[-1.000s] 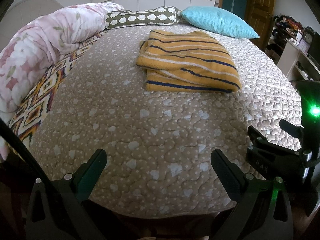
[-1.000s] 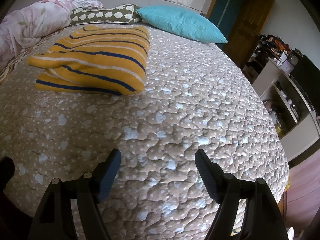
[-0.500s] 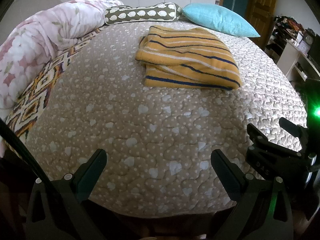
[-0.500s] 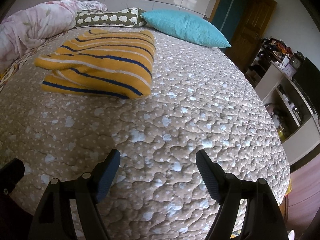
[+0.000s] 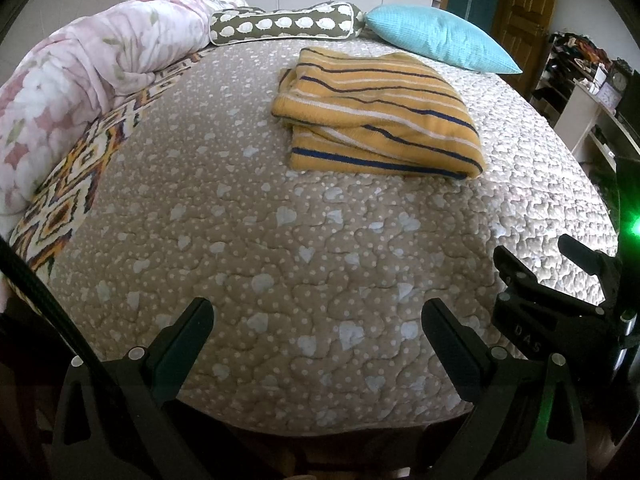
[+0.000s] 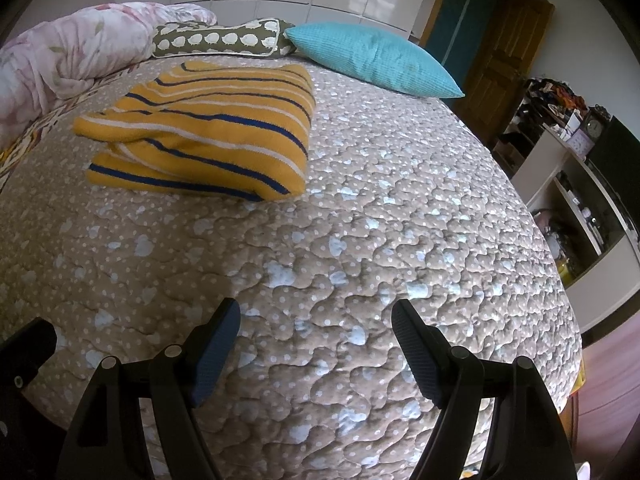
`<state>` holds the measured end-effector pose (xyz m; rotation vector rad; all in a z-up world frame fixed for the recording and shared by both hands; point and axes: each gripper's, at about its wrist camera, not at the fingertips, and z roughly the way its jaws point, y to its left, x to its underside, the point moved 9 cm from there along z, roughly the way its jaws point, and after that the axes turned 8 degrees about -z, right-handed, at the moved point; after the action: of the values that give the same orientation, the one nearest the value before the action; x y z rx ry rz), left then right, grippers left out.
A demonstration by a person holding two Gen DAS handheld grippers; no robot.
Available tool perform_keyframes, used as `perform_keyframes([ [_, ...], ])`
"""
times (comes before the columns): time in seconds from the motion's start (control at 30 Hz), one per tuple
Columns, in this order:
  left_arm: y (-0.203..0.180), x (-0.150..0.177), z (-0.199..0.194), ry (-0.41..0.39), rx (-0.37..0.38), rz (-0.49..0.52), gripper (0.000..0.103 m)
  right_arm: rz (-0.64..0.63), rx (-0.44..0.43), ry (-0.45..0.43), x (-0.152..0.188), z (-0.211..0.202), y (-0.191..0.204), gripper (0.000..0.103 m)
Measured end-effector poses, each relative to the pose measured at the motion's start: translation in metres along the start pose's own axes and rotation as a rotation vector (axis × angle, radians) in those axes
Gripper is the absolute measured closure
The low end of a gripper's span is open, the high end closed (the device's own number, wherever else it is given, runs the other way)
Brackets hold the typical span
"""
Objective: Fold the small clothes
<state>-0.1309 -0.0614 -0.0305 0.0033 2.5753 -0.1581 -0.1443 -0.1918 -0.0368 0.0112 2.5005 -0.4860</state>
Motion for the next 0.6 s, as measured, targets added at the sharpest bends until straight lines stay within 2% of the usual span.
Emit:
perform_keyframes([
  [0.6, 0.0012, 0.0012, 0.0035, 0.015, -0.003, -0.004, 0.0, 0.008, -0.001, -0.001, -0.0009, -0.0003, 0.0005, 0.021],
])
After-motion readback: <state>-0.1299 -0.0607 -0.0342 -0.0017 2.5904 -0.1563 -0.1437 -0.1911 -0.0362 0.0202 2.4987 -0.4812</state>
